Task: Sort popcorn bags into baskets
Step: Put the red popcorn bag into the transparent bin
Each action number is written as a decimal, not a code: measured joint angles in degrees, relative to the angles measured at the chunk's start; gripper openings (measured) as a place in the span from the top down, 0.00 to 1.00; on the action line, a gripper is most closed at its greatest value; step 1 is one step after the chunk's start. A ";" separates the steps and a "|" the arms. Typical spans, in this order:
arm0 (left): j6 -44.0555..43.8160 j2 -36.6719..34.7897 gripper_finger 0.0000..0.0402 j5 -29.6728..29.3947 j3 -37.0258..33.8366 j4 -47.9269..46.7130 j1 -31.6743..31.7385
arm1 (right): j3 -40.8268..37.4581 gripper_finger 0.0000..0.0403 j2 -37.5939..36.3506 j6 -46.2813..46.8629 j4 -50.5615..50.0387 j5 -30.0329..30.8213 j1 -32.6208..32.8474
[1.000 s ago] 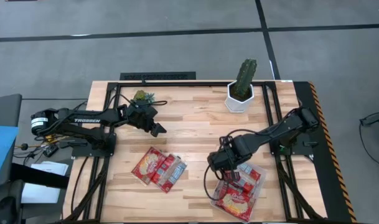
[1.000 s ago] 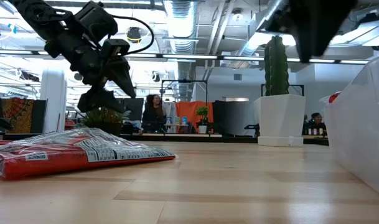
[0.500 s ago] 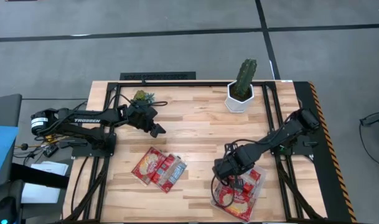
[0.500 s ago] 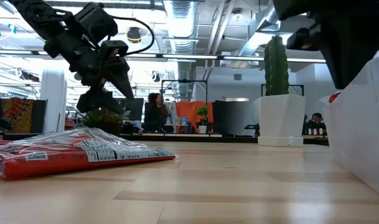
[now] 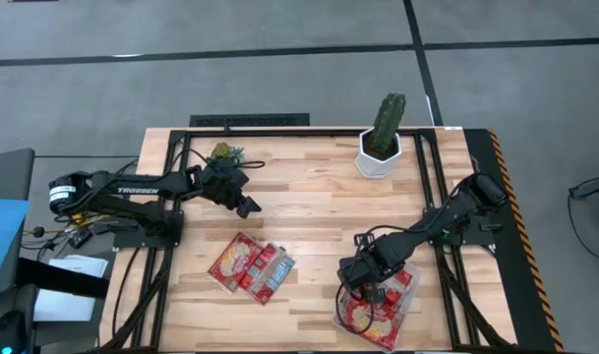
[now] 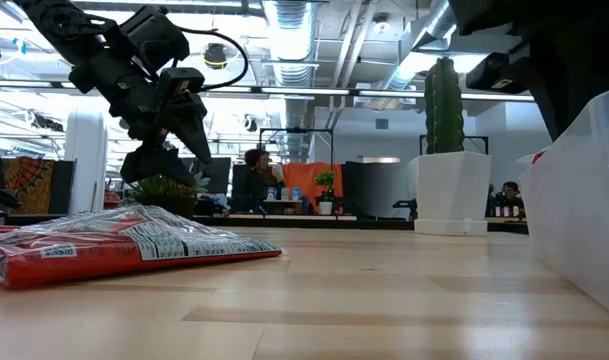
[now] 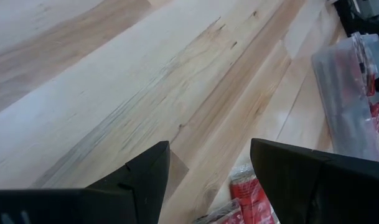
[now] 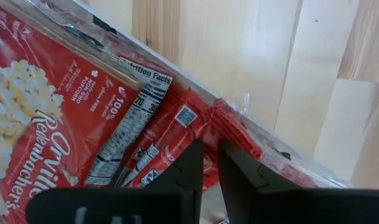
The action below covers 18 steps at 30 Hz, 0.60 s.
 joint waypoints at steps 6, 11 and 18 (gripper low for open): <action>0.28 0.00 0.47 0.19 -0.11 -0.64 0.00 | 0.00 0.82 0.00 -4.64 3.42 -7.60 0.56; 1.06 0.00 0.47 4.04 -0.13 -1.21 0.00 | 0.30 0.83 -0.25 -2.05 4.09 -8.61 0.96; 0.98 -0.02 0.47 12.61 -0.17 -9.17 -0.97 | 7.38 0.83 -1.05 0.43 3.21 -8.27 -3.33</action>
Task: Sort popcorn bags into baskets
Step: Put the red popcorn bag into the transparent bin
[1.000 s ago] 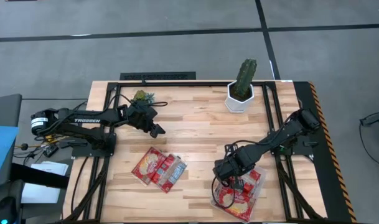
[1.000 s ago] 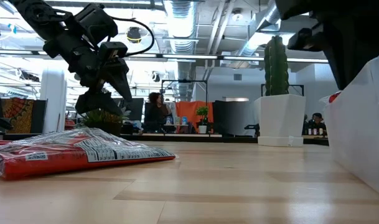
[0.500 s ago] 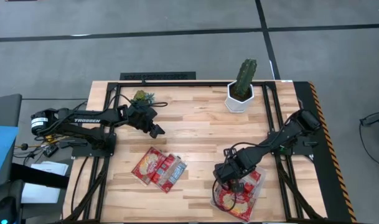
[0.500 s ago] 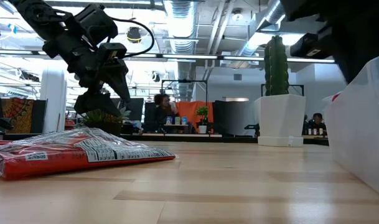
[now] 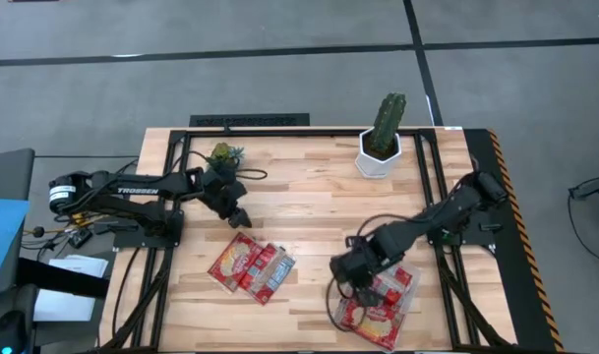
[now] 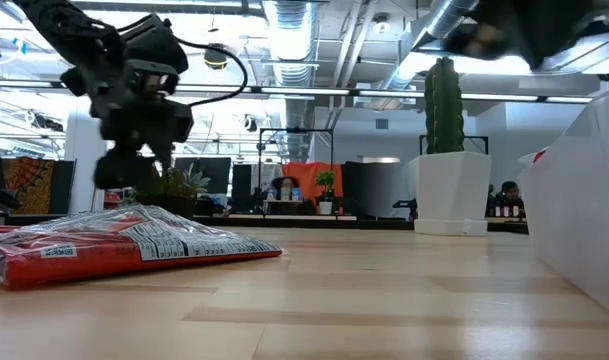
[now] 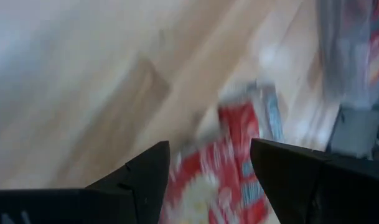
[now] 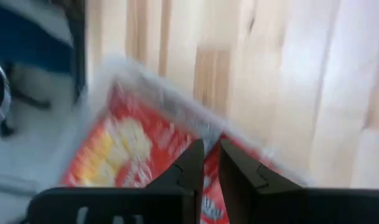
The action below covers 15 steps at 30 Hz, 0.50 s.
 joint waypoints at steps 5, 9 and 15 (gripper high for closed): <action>-0.89 -3.24 0.47 -0.50 -0.04 -7.55 -4.43 | 4.36 0.83 -0.02 3.08 1.10 6.76 -4.97; -2.46 -7.31 0.47 -7.45 -0.07 -11.56 -8.13 | 4.53 0.83 0.13 8.95 -0.19 10.07 -9.06; -3.85 -12.38 0.47 -14.25 -0.07 -13.95 -11.22 | 2.02 0.83 0.63 14.49 -6.49 8.80 -7.20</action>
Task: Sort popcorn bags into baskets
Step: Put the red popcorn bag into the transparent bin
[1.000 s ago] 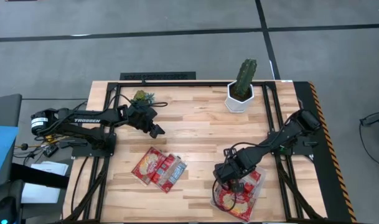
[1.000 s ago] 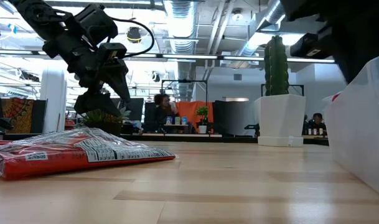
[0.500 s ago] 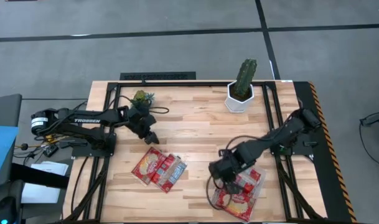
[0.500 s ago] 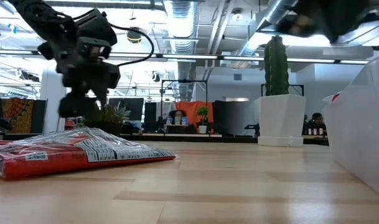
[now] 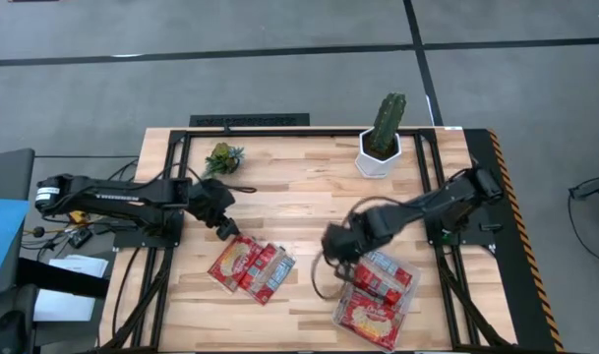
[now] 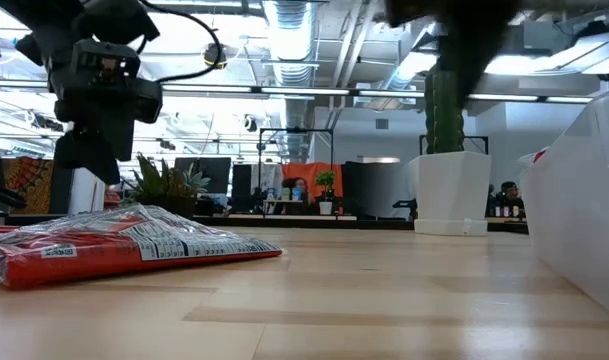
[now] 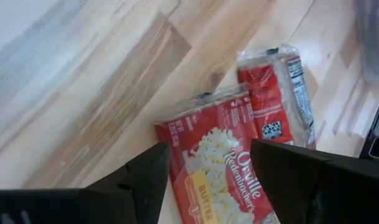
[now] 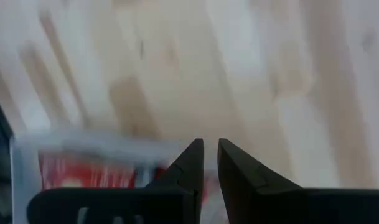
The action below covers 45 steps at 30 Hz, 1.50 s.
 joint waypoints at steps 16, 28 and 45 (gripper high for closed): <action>-2.41 -1.36 0.47 -2.30 0.00 0.37 -0.44 | -10.67 0.83 0.02 12.37 -2.97 1.44 9.12; -8.88 -1.36 0.47 -4.52 0.00 3.24 -1.79 | -14.46 0.83 0.00 8.05 7.55 0.92 12.48; -24.30 -1.44 0.47 -14.79 0.00 -3.04 -20.00 | -11.25 0.83 -10.82 15.44 27.96 15.58 6.03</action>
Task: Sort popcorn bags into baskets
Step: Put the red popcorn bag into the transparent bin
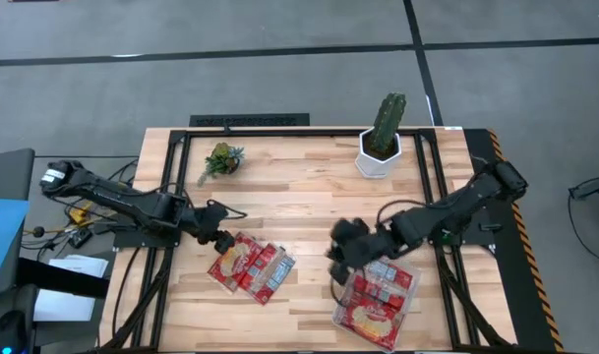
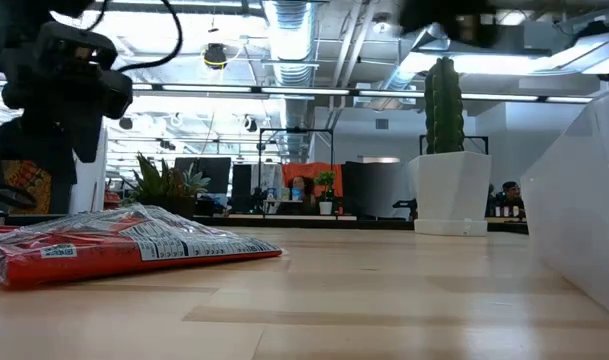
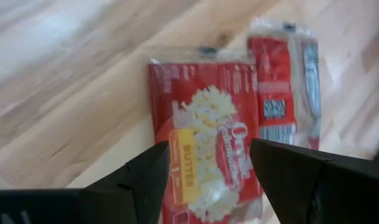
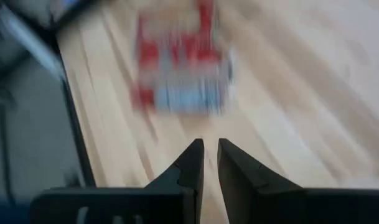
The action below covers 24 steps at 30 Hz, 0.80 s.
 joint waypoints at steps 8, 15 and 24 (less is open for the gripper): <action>-9.22 0.00 0.47 -7.44 0.00 1.67 -8.08 | -0.02 0.71 9.70 -3.09 14.33 -7.02 -9.06; -14.02 0.01 0.47 -12.95 0.00 7.32 -15.26 | 0.04 0.50 22.10 -1.76 26.41 -20.16 -14.64; -9.36 8.77 0.47 -22.45 0.09 27.75 -23.21 | 0.81 0.45 28.19 -1.72 27.84 -22.41 -16.33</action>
